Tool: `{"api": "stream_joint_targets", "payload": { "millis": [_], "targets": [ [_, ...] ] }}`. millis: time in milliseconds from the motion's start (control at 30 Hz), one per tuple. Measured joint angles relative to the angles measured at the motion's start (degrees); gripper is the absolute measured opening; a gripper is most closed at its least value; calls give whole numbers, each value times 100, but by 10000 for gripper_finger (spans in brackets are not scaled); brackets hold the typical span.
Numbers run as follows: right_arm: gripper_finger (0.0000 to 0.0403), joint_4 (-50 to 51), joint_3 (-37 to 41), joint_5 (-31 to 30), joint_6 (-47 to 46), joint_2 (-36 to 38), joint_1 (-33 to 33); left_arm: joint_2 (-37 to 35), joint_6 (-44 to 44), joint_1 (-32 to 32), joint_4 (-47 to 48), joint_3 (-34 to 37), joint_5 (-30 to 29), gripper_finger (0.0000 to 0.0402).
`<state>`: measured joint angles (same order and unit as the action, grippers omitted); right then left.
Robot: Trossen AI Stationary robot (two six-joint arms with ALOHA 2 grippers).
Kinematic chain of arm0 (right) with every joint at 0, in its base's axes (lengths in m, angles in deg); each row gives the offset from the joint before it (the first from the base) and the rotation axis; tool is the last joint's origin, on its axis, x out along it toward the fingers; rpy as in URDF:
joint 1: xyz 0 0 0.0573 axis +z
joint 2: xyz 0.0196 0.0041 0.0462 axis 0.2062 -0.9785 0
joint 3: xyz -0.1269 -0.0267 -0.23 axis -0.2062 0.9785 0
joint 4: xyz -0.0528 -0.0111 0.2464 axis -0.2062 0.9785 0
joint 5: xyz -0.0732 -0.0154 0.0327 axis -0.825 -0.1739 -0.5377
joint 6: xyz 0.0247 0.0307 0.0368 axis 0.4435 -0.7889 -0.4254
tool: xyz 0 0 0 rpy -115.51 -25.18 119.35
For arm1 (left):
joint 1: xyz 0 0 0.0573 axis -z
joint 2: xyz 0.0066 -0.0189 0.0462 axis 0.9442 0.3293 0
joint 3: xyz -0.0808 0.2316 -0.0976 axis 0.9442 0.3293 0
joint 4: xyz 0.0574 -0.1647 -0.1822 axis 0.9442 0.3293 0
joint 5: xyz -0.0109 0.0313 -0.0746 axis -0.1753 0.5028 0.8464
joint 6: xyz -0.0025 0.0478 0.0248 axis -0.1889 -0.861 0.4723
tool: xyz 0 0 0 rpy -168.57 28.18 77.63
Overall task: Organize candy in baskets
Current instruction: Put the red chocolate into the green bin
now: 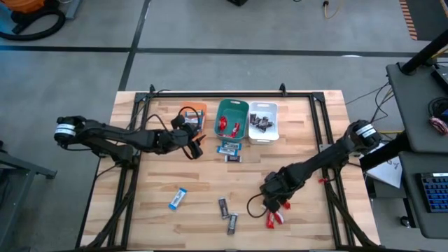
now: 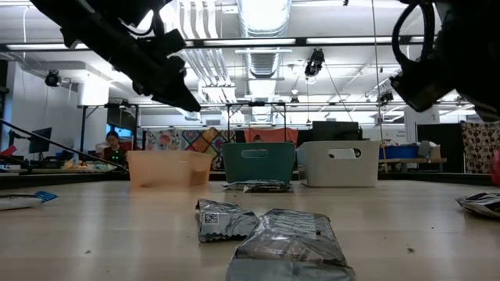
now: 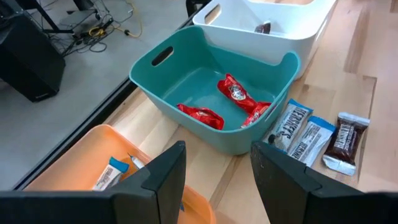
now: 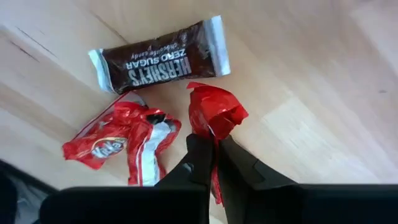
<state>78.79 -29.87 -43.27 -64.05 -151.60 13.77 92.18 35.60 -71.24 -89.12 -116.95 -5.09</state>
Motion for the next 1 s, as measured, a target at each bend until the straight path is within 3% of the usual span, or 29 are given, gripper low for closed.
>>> {"api": "stream_joint_targets", "payload": {
  "millis": [167,367,633,867,1000],
  "targets": [
    [13,498,2,-525,265,434,-250,94,0,0,-5,0,2,164],
    [13,391,2,-1880,1260,1103,-762,92,0,0,-4,0,5,164],
    [12,-1200,2,-4083,3594,1625,-1456,74,2,0,26,0,367,164],
    [12,-3595,2,-4361,5961,1429,-2108,-12,99,7,317,0,1667,164],
    [12,-4441,7,-4359,6682,1109,-2466,-100,510,11,700,0,2465,164]
  ]
}}
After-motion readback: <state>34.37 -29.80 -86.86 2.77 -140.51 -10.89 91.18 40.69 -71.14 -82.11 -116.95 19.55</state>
